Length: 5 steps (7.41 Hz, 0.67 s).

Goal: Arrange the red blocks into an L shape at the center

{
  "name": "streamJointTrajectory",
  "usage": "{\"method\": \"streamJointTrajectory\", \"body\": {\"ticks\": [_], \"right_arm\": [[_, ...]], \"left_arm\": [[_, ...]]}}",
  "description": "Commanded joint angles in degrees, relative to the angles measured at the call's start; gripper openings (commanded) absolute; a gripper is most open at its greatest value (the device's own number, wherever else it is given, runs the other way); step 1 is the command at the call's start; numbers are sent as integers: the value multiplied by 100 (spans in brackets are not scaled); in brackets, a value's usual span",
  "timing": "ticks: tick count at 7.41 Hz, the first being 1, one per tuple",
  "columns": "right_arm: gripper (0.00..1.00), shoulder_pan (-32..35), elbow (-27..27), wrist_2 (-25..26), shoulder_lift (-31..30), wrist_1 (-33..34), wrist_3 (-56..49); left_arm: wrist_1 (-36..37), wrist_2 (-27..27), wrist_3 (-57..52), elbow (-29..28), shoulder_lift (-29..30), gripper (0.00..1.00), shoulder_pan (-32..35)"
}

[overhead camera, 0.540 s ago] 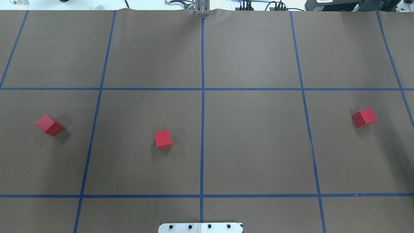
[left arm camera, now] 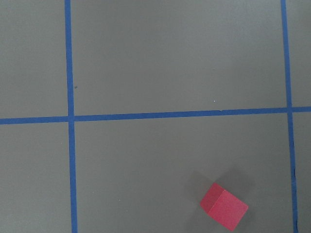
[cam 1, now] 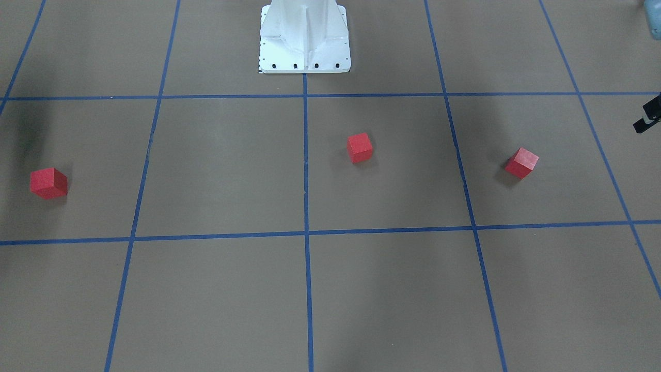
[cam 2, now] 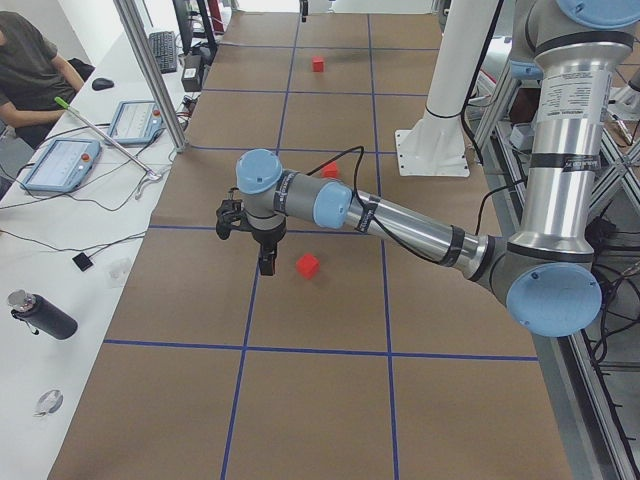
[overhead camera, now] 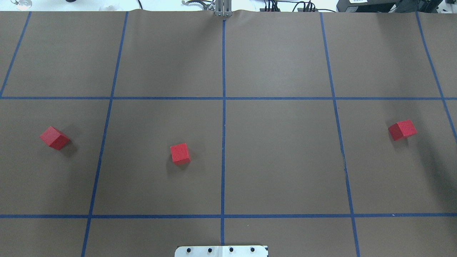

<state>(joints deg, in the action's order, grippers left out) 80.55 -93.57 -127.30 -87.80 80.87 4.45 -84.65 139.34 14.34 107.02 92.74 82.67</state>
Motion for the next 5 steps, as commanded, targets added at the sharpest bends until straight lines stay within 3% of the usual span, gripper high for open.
{"method": "streamJointTrajectory", "body": {"ticks": [1,5], "right_arm": [[100,-5,-12,-32,35,-1,-5],[100,-4,5,-276,-53,-36,30]], "left_arm": [[-7,-20,33,21,7,100,3],[-16,-12,33,65,-54,100,-5]]}}
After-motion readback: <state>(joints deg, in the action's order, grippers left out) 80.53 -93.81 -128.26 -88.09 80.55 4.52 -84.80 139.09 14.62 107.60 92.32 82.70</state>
